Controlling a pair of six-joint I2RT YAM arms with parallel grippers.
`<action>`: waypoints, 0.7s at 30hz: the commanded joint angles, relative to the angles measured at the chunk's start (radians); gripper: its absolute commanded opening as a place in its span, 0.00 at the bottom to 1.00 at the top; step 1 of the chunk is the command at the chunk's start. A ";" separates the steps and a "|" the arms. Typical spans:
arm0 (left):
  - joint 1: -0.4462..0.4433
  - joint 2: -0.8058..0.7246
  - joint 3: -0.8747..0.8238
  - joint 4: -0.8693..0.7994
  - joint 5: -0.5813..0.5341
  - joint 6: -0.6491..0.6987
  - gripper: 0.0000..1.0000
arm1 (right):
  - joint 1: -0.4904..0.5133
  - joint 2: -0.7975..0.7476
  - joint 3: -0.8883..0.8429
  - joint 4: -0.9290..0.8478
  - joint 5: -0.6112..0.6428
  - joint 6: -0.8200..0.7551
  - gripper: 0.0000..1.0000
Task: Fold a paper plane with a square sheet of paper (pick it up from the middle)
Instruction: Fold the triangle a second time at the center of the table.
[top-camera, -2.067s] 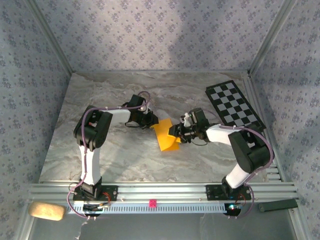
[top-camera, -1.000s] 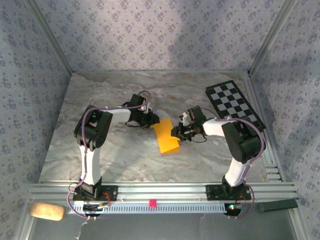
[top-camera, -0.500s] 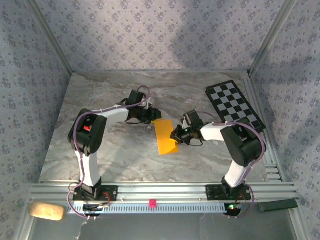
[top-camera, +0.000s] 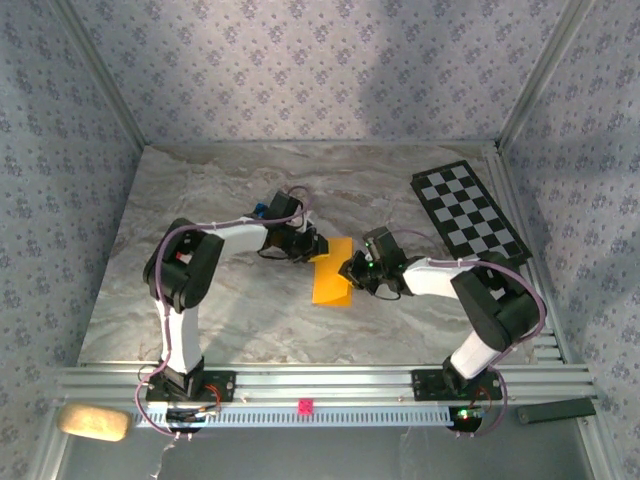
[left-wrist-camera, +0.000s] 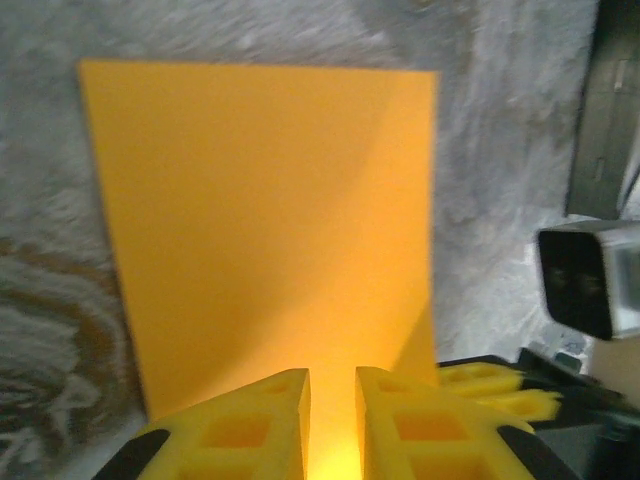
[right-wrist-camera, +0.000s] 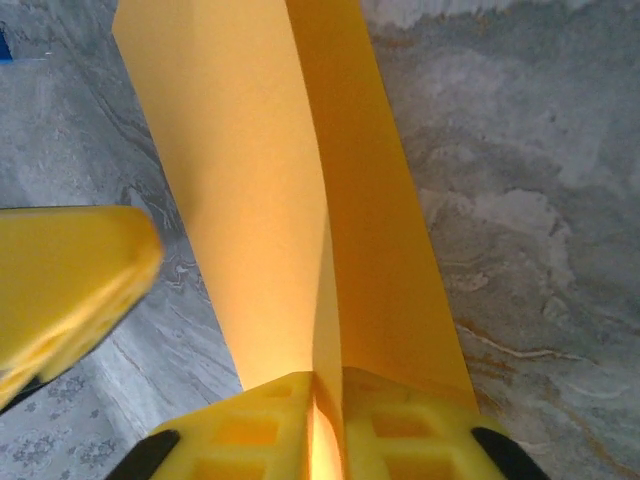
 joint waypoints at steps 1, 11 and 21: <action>-0.002 0.028 -0.029 -0.014 -0.003 0.013 0.16 | -0.001 -0.007 0.003 0.008 -0.030 -0.019 0.19; -0.003 0.043 -0.031 -0.034 -0.024 0.044 0.15 | -0.059 0.017 0.053 -0.057 -0.154 -0.155 0.24; -0.002 0.029 -0.010 -0.034 -0.015 0.054 0.17 | -0.096 0.078 0.097 -0.094 -0.224 -0.223 0.20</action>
